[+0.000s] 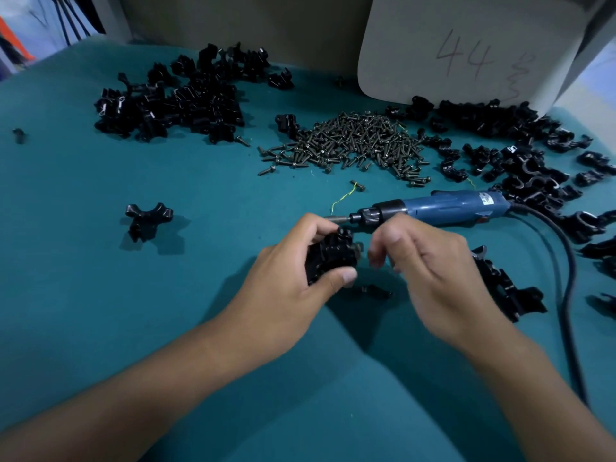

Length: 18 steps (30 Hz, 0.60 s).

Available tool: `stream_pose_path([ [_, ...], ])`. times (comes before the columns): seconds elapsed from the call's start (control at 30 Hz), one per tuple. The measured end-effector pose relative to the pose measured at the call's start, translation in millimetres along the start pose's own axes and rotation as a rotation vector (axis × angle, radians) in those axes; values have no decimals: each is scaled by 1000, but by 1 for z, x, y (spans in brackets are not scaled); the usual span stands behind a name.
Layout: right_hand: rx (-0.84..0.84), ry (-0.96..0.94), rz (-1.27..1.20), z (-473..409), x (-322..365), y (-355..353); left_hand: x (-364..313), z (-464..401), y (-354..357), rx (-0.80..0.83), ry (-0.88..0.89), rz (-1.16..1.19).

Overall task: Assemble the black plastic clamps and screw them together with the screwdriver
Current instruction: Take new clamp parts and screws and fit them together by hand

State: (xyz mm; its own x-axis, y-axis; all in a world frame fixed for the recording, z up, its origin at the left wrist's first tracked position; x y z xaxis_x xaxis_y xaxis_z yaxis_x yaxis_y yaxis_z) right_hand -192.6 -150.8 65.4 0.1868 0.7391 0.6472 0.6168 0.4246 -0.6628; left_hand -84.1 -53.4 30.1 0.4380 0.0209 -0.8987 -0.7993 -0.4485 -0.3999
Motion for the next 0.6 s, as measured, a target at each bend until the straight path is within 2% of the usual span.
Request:
stream_pose_path([
  [0.1, 113, 125, 176, 0, -26, 10, 12, -7, -13, -79, -65, 181],
  [0.17, 191, 114, 301, 2, -30, 23, 17, -11, -19, -111, -86, 239],
  [0.37, 174, 59, 440, -5, -24, 30, 25, -12, -16, -109, -157, 410],
  [0.47, 89, 77, 278, -4, -21, 21, 31, -11, -17, -126, -194, 474],
  [0.6, -178, -25, 42, -1, 1, -8, 35, -12, -12, -79, -236, 583],
])
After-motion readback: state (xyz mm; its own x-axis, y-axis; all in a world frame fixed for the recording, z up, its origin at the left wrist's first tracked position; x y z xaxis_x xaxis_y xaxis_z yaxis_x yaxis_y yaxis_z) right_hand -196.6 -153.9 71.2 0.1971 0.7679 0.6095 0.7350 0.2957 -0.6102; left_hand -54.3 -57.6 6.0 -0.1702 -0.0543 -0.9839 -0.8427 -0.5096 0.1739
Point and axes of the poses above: each hand's wrist, its own z-axis away from the middle knuckle, its own y-axis out of the palm, x = y × z, the point moved 10 cm from there along -z, towards the middle knuckle, and after that the axes turned 3 degrees about -z, right-handed, at the moved point
